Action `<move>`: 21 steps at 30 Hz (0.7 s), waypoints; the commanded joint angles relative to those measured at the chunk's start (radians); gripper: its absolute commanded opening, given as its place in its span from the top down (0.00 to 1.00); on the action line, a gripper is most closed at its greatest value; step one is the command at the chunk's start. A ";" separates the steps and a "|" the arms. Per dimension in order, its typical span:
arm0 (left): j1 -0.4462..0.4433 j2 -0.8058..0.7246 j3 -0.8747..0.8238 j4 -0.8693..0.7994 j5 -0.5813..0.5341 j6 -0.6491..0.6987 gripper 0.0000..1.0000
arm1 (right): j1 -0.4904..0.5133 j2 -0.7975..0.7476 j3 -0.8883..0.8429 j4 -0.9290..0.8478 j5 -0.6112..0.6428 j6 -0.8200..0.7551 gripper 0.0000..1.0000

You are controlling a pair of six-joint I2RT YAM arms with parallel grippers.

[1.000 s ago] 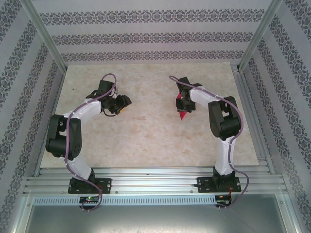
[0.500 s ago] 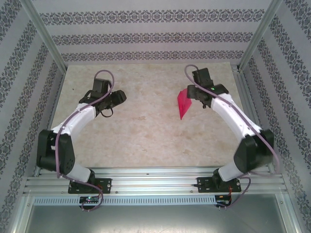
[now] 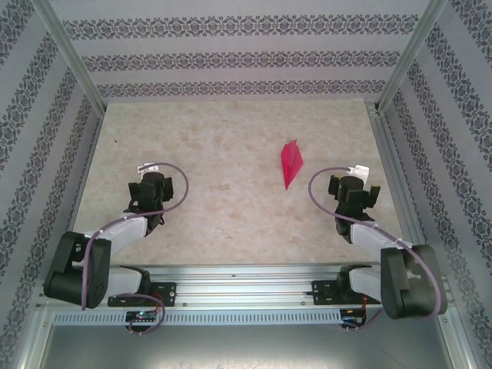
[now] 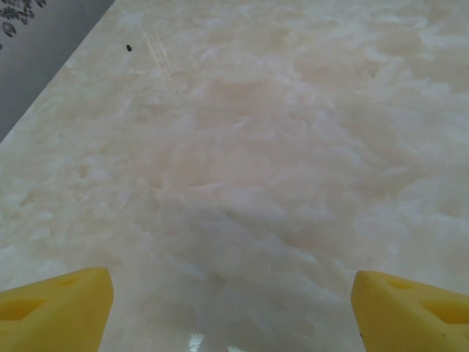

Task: Fold a paper plane with a square sheet of paper (pick it up from the middle)
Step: Reset both arms

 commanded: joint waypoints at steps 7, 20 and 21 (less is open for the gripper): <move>0.039 0.183 0.035 0.410 0.196 0.210 0.13 | -0.012 0.323 -0.033 0.692 -0.268 -0.069 0.02; 0.116 0.241 -0.011 0.539 0.314 0.159 0.00 | -0.020 0.312 0.006 0.606 -0.157 -0.020 0.02; 0.116 0.238 -0.008 0.532 0.330 0.167 0.00 | -0.020 0.312 0.006 0.605 -0.157 -0.020 0.02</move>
